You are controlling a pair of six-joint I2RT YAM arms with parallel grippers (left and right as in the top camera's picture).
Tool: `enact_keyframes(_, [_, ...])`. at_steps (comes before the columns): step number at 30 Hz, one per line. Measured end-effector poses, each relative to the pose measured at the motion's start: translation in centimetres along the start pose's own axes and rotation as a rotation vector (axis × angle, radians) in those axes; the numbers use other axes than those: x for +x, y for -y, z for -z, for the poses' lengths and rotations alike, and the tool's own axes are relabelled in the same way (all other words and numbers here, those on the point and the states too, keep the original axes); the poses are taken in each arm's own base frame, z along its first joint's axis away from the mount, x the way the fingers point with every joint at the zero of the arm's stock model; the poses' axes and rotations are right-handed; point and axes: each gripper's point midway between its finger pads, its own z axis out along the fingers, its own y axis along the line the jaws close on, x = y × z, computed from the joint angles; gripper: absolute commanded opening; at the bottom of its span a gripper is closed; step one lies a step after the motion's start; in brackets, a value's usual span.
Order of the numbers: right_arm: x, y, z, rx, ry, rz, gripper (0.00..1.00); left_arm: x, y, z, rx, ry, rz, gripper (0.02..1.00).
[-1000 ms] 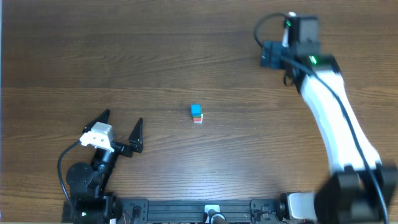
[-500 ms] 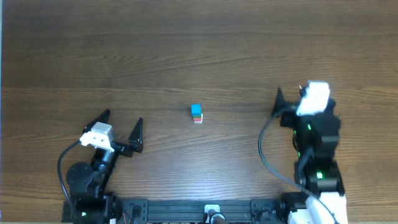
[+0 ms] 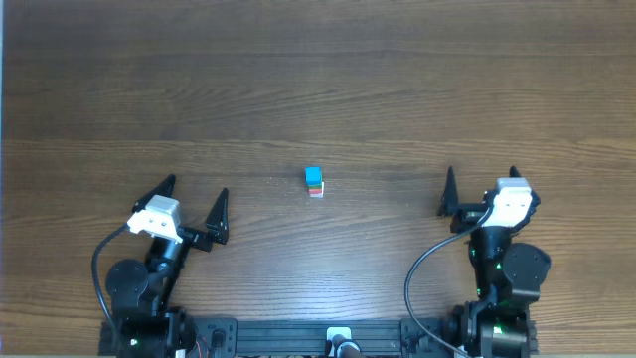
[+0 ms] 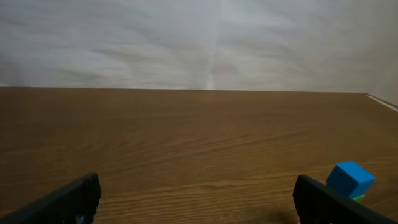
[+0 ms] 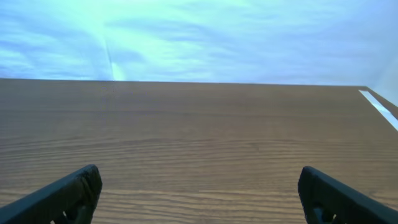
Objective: Stack Cubes
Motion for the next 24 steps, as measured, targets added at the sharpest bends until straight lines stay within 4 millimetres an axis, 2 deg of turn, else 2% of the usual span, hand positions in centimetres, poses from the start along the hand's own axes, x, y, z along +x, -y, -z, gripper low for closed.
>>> enact_keyframes(10, [1.3,-4.0,0.6,-0.17,0.023,0.011,0.991,0.0,0.0,0.0,0.0,0.0,0.0,0.998])
enact_keyframes(22, [3.4,-4.3,0.3,-0.181,-0.012,0.009,0.993,0.0,0.0,0.0,0.0,0.0,0.0,0.998])
enact_keyframes(24, [4.3,-4.3,0.4,-0.182,-0.049,0.005,0.993,0.0,0.0,0.0,0.0,0.0,0.0,0.996])
